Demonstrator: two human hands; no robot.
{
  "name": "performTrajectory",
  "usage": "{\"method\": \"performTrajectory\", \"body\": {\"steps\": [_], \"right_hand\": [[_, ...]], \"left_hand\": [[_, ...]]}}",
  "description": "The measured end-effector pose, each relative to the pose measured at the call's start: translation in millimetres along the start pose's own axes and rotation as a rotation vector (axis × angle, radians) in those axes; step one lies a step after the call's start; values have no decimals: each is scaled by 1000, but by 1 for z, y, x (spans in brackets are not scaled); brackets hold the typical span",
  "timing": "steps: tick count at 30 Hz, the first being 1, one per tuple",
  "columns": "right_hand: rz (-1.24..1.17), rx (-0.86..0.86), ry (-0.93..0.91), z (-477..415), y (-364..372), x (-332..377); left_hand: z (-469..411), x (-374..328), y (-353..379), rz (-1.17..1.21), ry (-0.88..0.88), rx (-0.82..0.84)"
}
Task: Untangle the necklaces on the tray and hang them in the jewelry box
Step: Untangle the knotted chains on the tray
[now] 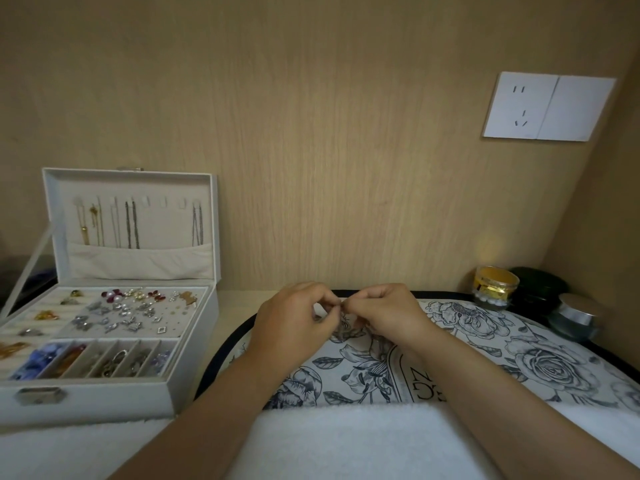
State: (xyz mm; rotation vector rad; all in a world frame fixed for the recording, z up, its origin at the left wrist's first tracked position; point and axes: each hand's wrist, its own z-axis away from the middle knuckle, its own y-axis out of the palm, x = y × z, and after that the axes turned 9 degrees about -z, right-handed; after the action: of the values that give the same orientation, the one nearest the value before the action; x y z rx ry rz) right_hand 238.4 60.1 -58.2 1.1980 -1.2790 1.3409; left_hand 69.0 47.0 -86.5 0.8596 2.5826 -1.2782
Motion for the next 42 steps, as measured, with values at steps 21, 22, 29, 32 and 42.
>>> {"method": "performTrajectory", "body": {"steps": [21,22,29,32,42], "right_hand": [[-219,301,167,-4,-11,2],[-242,322,185,-4,-11,3],[-262,295,160,-5,-11,0],[-184,222,93,-4,-10,-2],[-53,117,-96,0,-6,-1]], "left_hand": [[-6,-1,-3,709,-340,154],[-6,-1,-3,714,-343,152],[-5,0,0,487,-291,80],[-4,-3,-3,428,-288,-11],[-2,0,-5,400,-366,122]]}}
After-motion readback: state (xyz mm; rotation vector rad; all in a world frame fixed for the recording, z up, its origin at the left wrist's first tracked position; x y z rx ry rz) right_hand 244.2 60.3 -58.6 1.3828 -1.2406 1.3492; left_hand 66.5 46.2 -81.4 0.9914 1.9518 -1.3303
